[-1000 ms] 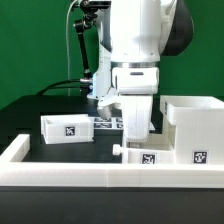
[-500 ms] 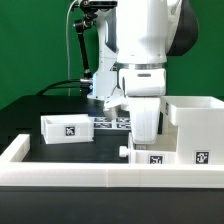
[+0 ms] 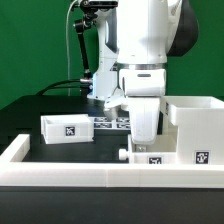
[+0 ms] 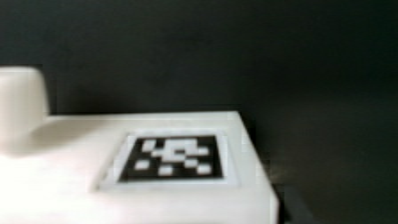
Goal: Assemble drawer
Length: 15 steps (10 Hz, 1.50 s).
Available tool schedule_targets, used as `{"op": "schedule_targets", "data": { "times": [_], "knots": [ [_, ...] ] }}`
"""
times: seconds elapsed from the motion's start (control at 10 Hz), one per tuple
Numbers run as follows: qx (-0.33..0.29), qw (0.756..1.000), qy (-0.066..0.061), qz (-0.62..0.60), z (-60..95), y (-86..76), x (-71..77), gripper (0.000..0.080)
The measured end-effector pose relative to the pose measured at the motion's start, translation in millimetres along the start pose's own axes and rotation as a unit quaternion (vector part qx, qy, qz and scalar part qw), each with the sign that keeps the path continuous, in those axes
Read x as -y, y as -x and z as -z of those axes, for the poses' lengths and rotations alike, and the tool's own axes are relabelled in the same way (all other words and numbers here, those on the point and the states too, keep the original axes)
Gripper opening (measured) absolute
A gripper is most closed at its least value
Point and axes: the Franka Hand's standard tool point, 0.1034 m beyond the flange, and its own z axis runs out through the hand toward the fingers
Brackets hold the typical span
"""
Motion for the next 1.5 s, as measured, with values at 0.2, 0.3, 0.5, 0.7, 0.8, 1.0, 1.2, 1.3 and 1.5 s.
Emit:
{"op": "schedule_targets", "data": {
  "times": [0.2,0.3,0.5,0.7,0.8,1.0,1.2,1.3,1.5],
  "knots": [
    [0.0,1.0,0.0,-0.004,0.5,3.9,-0.6,0.037],
    [-0.001,1.0,0.004,-0.018,1.8,1.9,-1.9,0.037],
    [-0.002,1.0,0.01,-0.024,5.9,-2.4,-3.6,0.0623],
    [0.001,1.0,0.005,-0.024,16.3,-3.2,-5.0,0.0645],
    [0.003,1.0,0.006,-0.024,25.5,-3.4,-7.1,0.0645],
    [0.01,1.0,-0.006,-0.027,44.8,3.0,-10.8,0.0649],
    [0.016,0.999,-0.015,-0.028,63.6,18.6,-22.2,0.0649],
    [0.016,0.999,-0.013,-0.025,64.5,28.0,-24.7,0.0649],
    [0.015,0.999,-0.014,-0.029,62.8,30.2,-24.1,0.0649]
  ]
}}
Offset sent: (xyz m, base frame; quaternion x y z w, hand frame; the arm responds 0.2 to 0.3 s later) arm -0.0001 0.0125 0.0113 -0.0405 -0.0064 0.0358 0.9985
